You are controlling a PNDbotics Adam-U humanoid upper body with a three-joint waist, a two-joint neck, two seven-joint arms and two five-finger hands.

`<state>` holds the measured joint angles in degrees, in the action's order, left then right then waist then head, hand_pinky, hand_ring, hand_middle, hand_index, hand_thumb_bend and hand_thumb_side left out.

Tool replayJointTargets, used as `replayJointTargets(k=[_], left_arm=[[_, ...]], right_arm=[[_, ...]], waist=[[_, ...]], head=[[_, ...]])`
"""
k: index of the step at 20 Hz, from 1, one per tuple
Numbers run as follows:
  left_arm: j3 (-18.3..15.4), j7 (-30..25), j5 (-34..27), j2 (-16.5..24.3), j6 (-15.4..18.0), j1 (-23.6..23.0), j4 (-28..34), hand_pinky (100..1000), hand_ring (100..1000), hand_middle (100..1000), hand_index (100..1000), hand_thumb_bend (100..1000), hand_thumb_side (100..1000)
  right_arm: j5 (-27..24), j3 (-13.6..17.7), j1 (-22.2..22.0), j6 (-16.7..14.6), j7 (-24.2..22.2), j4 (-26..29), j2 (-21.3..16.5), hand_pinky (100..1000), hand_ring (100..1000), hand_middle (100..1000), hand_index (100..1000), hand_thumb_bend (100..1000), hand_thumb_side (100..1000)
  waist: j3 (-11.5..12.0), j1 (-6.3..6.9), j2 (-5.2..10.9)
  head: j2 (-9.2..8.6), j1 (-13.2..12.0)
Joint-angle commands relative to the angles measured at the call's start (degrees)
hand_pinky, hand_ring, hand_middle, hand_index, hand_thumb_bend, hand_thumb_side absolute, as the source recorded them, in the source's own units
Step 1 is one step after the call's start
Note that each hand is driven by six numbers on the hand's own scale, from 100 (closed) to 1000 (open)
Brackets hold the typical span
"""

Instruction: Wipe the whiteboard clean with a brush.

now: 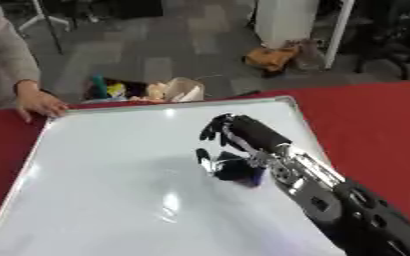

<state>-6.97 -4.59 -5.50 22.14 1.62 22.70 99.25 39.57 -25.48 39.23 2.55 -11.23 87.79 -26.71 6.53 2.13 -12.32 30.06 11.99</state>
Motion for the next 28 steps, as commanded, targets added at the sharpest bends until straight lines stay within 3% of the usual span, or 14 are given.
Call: replayJointTargets(k=[1,8,14,20,28], left_arm=[[-0.4,0.0,0.1,1.3,0.0,0.8,0.7,526,615,613,738,735,857],[-0.4,0.0,0.1,1.2,0.0,0.6,0.8,526,616,613,737,733,857],[-0.6,0.6,0.2,1.3,0.0,0.2,0.9,526,617,613,736,731,859],[-0.9,1.4,0.2,1.2,-0.1,-0.3,0.9,523,619,614,736,727,859],[-1.5,4.7,-0.4,1.1,0.1,-0.6,0.6,519,622,618,735,662,902]], right_arm=[[-2.9,-0.7,0.4,-1.1,-2.1,3.2,-1.6,474,545,607,734,100,601],[-9.5,-0.3,-0.4,-3.6,-4.4,10.5,-3.4,479,560,610,746,100,658],[-15.9,4.0,-3.0,-1.3,-2.1,19.3,-6.3,478,567,609,746,127,669],[-22.0,10.6,-7.7,1.8,4.0,23.6,-8.3,464,562,598,733,150,674],[-33.7,16.0,-12.9,2.8,12.7,21.3,-10.8,453,565,593,724,123,695]], waist=[[0.0,0.00,0.93],[-0.2,-0.46,1.04],[-0.9,-1.04,1.15],[-1.7,-1.59,1.17],[-2.1,-1.77,0.89]], head=[[-0.51,0.2],[-0.52,-0.2],[-0.39,-0.8],[-0.37,-1.4],[-1.14,-1.1]])
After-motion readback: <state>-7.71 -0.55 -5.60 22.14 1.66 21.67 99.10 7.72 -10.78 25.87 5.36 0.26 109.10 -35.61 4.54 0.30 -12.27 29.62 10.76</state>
